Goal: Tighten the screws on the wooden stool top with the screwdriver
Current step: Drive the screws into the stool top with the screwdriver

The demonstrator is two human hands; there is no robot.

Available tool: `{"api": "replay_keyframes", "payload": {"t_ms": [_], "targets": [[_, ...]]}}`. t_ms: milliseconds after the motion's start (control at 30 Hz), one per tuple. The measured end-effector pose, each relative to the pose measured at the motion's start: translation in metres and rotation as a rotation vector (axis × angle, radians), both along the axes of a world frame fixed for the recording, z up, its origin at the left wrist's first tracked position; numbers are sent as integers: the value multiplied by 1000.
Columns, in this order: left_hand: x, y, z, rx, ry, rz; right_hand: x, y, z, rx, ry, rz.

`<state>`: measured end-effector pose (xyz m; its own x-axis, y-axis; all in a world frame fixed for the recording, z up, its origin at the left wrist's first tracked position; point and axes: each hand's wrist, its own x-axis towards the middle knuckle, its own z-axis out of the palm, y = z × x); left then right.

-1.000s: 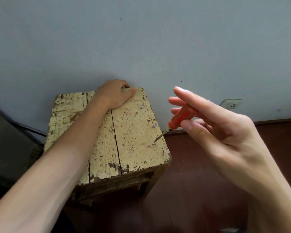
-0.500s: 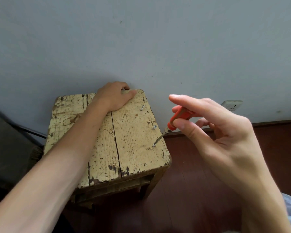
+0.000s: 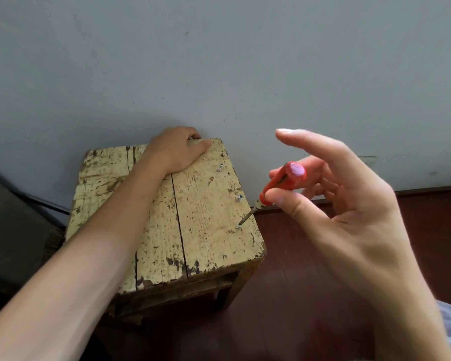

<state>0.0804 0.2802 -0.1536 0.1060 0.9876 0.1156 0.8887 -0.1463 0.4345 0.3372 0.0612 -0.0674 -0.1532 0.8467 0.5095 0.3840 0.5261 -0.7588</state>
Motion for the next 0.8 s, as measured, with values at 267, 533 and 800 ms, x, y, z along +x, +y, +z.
{"api": "replay_keyframes", "payload": {"t_ms": [267, 533, 800], "targets": [[0, 0, 0, -1, -2, 2, 3, -1, 4, 23, -66, 35], [0, 0, -1, 3, -9, 7, 10, -2, 4, -41, -32, 91], [-1, 1, -3, 5, -11, 3, -4, 2, 0, 47, -19, -30]]}}
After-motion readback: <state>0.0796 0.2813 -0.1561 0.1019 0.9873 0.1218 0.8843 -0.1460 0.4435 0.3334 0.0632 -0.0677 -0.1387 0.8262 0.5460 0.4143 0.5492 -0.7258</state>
